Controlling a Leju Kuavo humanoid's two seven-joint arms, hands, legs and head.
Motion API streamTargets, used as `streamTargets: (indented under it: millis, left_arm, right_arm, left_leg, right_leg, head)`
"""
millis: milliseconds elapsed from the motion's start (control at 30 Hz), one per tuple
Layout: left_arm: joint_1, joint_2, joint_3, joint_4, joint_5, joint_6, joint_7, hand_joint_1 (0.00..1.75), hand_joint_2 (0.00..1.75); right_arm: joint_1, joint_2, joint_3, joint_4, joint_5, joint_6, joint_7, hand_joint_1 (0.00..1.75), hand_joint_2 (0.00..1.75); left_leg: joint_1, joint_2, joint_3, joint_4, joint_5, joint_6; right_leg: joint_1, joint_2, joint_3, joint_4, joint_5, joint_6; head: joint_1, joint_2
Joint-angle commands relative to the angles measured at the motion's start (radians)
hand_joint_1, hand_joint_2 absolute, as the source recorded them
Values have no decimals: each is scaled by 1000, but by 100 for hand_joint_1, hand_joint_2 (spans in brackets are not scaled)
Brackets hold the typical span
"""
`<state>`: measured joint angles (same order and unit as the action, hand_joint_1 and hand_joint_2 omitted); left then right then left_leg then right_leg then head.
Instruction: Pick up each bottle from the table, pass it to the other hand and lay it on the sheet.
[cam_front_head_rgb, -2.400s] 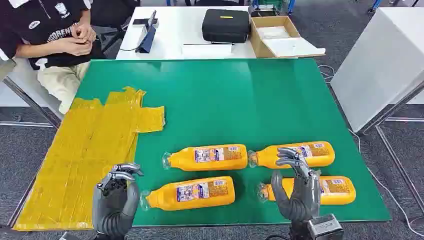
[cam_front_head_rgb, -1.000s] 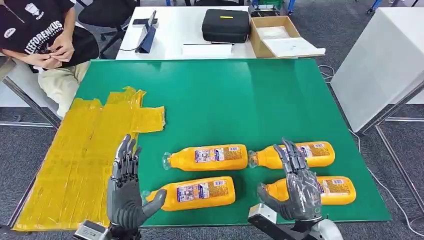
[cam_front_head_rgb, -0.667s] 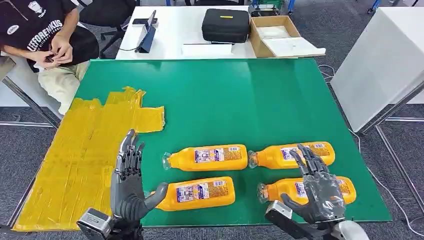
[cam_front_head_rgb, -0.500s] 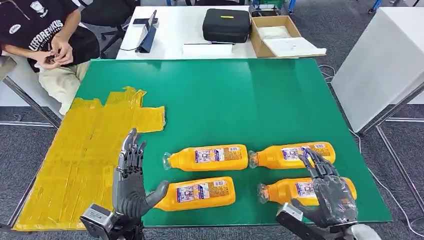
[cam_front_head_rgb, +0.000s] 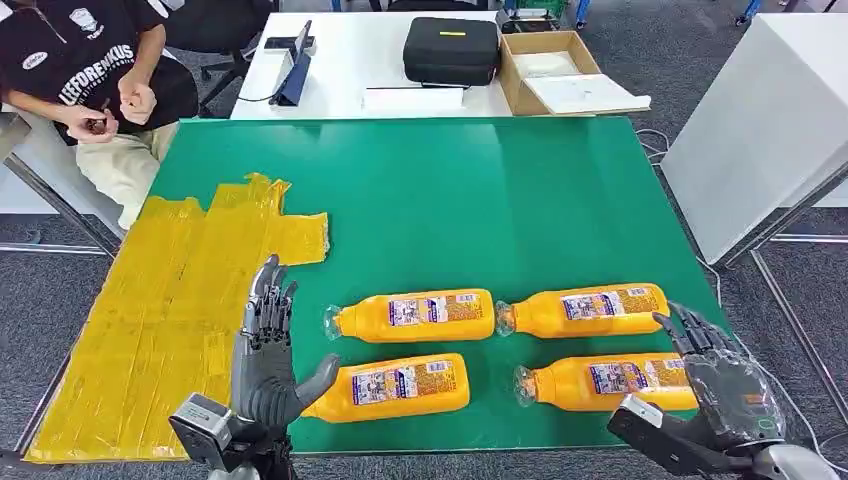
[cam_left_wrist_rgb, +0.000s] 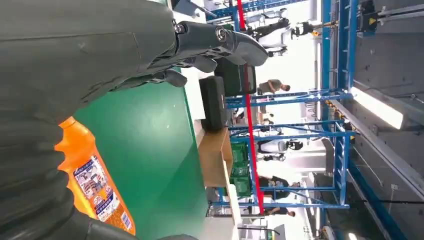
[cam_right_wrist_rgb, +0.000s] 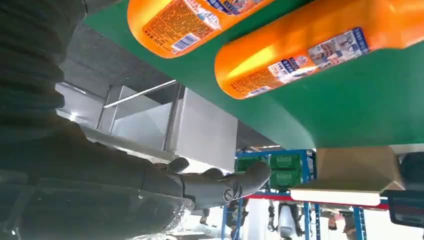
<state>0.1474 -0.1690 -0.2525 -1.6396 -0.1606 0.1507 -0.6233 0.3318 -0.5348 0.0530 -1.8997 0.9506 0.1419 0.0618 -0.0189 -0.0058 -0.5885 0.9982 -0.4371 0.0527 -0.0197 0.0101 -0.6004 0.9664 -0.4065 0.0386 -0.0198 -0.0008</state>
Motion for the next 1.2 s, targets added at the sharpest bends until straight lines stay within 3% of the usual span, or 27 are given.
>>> streamTargets:
  millis: [33, 200, 500, 1033, 1200]
  left_arm:
    - [-27, 21, -1, 68, 2, 10, -2, 0, 175]
    - [-30, 21, 4, 73, 7, 9, -1, 0, 175]
    - [-44, 29, 2, 98, 15, 14, -3, 0, 175]
    - [-58, 28, 9, 126, 32, 7, -8, 0, 175]
    - [-73, 31, 14, 141, 41, 12, -14, 0, 175]
  right_arm:
    - [-16, 12, -1, 95, 8, 17, -1, 0, 175]
    - [-110, -4, 43, 230, 3, 40, -16, 0, 175]
    - [-170, -14, 114, 360, -2, 52, -24, 0, 175]
    - [-202, -49, 147, 422, -36, 56, -35, 0, 175]
    - [-192, -71, 216, 416, -56, 59, -30, 0, 175]
  left_leg:
    - [1, -1, 5, -2, -1, -4]
    - [1, 2, 4, -2, -1, -3]
    - [2, 1, 7, -3, -1, -4]
    - [1, 0, 4, -2, 0, -3]
    - [1, 0, 4, -2, 0, -3]
  right_leg:
    - [1, -2, 6, -3, -1, -2]
    - [1, 1, 4, -3, 1, -2]
    - [2, 0, 8, -4, 0, -3]
    - [1, -1, 5, -2, 0, -2]
    - [1, -1, 6, -2, 0, -2]
  head:
    - [0, 0]
    - [0, 0]
    - [0, 0]
    - [0, 0]
    - [0, 0]
